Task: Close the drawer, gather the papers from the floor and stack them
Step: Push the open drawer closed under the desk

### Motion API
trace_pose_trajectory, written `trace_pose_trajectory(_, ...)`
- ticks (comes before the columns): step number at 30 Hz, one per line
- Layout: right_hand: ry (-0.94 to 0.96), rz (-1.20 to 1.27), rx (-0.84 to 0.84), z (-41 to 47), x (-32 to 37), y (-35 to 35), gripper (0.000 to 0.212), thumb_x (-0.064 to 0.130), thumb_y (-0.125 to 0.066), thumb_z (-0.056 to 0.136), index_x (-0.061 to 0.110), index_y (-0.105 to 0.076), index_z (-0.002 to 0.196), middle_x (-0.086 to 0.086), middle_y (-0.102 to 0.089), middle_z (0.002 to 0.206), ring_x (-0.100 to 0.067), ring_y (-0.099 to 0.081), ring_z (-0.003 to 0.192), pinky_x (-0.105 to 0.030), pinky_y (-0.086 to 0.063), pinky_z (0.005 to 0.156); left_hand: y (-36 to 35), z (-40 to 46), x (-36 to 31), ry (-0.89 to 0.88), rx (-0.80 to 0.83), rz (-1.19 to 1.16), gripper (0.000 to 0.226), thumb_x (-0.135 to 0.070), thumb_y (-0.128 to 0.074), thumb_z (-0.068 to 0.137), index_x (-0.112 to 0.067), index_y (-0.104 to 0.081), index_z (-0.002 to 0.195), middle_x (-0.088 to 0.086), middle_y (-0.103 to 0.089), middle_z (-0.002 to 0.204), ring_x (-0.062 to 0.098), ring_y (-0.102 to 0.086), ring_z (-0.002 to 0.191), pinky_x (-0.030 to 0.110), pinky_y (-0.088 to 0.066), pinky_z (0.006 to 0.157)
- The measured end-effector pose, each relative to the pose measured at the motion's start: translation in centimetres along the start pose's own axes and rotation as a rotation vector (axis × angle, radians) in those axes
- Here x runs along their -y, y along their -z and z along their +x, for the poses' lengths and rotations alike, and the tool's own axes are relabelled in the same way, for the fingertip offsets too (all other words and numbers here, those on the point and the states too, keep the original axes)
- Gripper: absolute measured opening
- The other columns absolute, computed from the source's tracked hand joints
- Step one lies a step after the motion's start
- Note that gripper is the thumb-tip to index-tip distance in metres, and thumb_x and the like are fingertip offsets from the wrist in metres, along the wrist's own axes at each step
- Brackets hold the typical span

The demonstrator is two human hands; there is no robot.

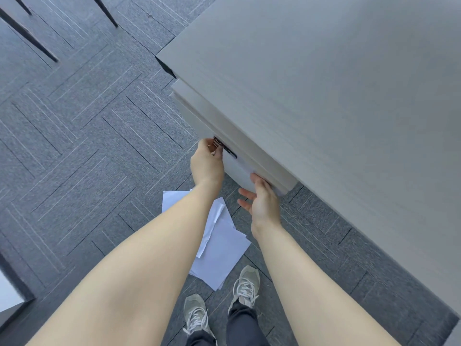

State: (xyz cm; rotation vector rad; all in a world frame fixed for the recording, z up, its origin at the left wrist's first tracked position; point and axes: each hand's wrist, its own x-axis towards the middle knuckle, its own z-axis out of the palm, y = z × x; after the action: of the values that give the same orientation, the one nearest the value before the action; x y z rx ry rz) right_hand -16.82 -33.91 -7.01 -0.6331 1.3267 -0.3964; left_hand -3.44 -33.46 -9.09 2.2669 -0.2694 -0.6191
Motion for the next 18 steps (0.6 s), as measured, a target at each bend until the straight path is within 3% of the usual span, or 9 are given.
trace_pose_trajectory(4, 0.014, -0.009, -0.027, 0.7, 0.8, 0.0, 0.028, 0.021, -0.037, 0.101, 0.023, -0.058, 0.119, 0.009, -0.059, 0.123, -0.014, -0.067, 0.095, -0.038, -0.055, 0.087, -0.5, 0.6, -0.8, -0.04, -0.001, 0.067, 0.023, -0.023, -0.056, 0.09, -0.014, -0.059, 0.111, 0.004, -0.073, 0.107, 0.028, -0.064, 0.098, 0.036, -0.049, 0.08)
trace_pose_trajectory(8, 0.041, -0.094, 0.005, 0.8, 0.5, 0.6, 0.025, 0.025, -0.038, 0.101, 0.03, -0.06, 0.11, 0.009, -0.059, 0.127, -0.013, -0.066, 0.096, -0.033, -0.054, 0.079, -0.3, 0.9, 0.0, -0.162, 0.015, 0.2, 0.024, -0.027, -0.053, 0.093, -0.013, -0.057, 0.112, 0.008, -0.073, 0.106, 0.034, -0.064, 0.096, 0.04, -0.049, 0.079)
trace_pose_trajectory(11, 0.076, -0.177, 0.025, 1.0, 0.4, 1.1, 0.025, 0.025, -0.038, 0.101, 0.03, -0.059, 0.114, 0.011, -0.057, 0.125, -0.012, -0.065, 0.093, -0.032, -0.052, 0.077, 0.1, 1.6, 0.7, -0.305, 0.034, 0.418, 0.028, -0.03, -0.047, 0.096, -0.009, -0.054, 0.112, 0.018, -0.071, 0.096, 0.041, -0.062, 0.087, 0.043, -0.046, 0.068)
trace_pose_trajectory(14, 0.079, -0.195, 0.034, 1.2, 0.2, 1.3, 0.026, 0.025, -0.038, 0.102, 0.031, -0.06, 0.113, 0.012, -0.056, 0.126, -0.011, -0.064, 0.091, -0.032, -0.051, 0.076, 0.3, 1.9, 1.0, -0.407, 0.059, 0.572, 0.027, -0.025, -0.04, 0.099, -0.003, -0.053, 0.106, 0.026, -0.068, 0.086, 0.043, -0.059, 0.074, 0.039, -0.034, 0.058)
trace_pose_trajectory(16, 0.079, -0.186, 0.033, 1.3, 0.1, 1.2, 0.025, 0.025, -0.038, 0.101, 0.035, -0.06, 0.108, 0.012, -0.056, 0.127, -0.011, -0.064, 0.091, -0.032, -0.05, 0.076, 0.2, 2.1, 1.0, -0.38, 0.069, 0.549, 0.024, -0.022, -0.04, 0.098, -0.002, -0.053, 0.097, 0.025, -0.066, 0.081, 0.04, -0.052, 0.067, 0.039, -0.032, 0.056)
trace_pose_trajectory(18, 0.085, -0.185, 0.021, 1.4, 0.0, 1.1, 0.025, 0.025, -0.038, 0.101, 0.034, -0.061, 0.109, 0.012, -0.056, 0.126, -0.011, -0.064, 0.09, -0.031, -0.051, 0.075, 0.2, 2.3, 0.8, -0.301, 0.098, 0.403, 0.027, -0.026, -0.041, 0.096, -0.005, -0.053, 0.087, 0.021, -0.067, 0.08, 0.039, -0.057, 0.066, 0.042, -0.042, 0.056)
